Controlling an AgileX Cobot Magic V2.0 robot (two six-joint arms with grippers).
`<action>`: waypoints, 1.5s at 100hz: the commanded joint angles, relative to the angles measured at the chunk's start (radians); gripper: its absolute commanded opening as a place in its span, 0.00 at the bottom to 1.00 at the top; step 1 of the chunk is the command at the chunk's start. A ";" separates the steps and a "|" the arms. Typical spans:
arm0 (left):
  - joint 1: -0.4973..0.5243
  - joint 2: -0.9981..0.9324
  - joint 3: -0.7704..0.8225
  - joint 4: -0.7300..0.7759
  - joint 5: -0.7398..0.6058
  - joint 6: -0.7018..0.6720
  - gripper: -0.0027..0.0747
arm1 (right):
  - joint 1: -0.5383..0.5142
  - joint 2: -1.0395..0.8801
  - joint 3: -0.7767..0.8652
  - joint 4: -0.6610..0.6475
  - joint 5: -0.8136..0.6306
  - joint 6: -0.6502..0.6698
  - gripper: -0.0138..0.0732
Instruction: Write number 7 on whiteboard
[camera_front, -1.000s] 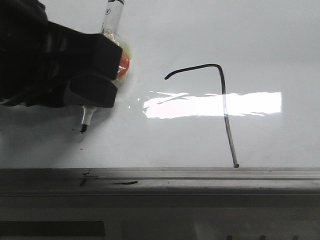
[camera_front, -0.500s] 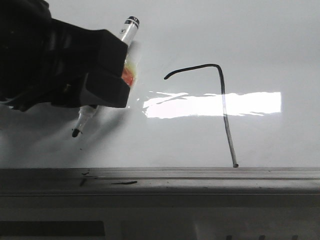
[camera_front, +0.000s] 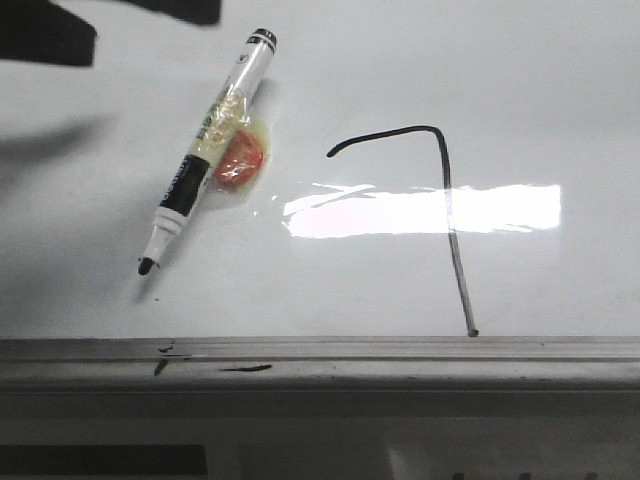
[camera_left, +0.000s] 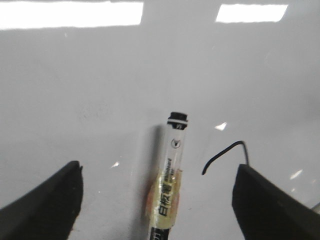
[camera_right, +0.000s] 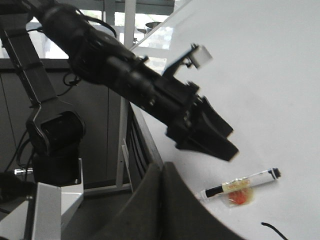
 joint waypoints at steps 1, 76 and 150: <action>0.001 -0.120 0.014 0.012 0.010 0.016 0.59 | 0.002 -0.047 0.007 -0.056 -0.037 -0.003 0.11; 0.001 -0.560 0.348 0.008 0.116 0.055 0.01 | 0.000 -0.410 0.268 -0.307 0.062 0.280 0.11; 0.332 -0.814 0.599 1.437 0.123 -0.993 0.01 | 0.000 -0.410 0.268 -0.307 0.062 0.280 0.11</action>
